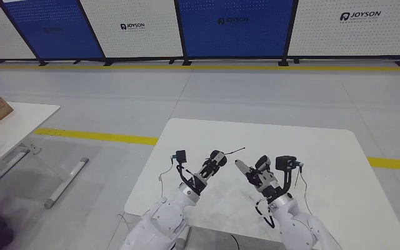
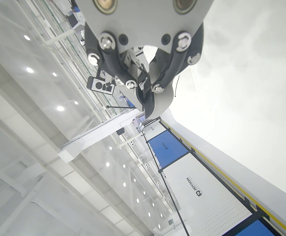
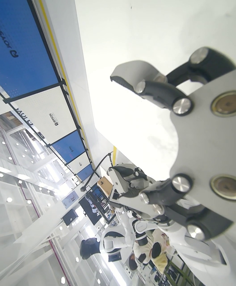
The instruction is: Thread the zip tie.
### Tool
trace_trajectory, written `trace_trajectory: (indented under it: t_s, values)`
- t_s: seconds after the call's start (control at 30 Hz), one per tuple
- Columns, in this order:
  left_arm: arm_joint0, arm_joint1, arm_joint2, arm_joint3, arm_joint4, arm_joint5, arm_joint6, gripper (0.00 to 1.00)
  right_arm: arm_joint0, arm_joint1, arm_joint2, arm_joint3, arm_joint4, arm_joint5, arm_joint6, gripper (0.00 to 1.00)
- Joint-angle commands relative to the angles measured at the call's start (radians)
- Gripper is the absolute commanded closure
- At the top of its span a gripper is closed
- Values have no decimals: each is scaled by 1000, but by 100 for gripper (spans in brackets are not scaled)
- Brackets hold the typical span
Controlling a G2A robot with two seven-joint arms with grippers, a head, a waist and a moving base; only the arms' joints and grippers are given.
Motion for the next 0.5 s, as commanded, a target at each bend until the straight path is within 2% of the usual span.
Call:
trace_trajectory:
  t_s: [0.0, 0.07, 0.13, 0.2, 0.27, 0.4, 0.47]
  values:
    - [0, 0, 0, 0, 0, 0, 0, 100, 0, 0, 0, 0, 0, 0, 0, 0]
    - [0, 0, 0, 0, 0, 0, 0, 100, 5, 2, 4, 4, -36, 15, 7, 0]
    - [-1, -1, 3, -3, 1, 8, 2, 100, 14, 3, 6, 9, -132, 71, -15, 0]
    - [3, -1, 4, -7, -15, 10, -6, 100, 33, 3, 19, 33, -135, 95, -3, 0]
    - [6, 0, -3, -8, -30, 13, -17, 100, 57, 8, 28, 54, -232, 125, 32, 0]
    - [8, 1, -14, -13, -48, 19, -24, 100, 92, 15, 16, 75, -390, 151, 140, 0]
    - [8, 1, -14, -13, -48, 19, -24, 100, 92, 15, 16, 75, -390, 151, 140, 0]
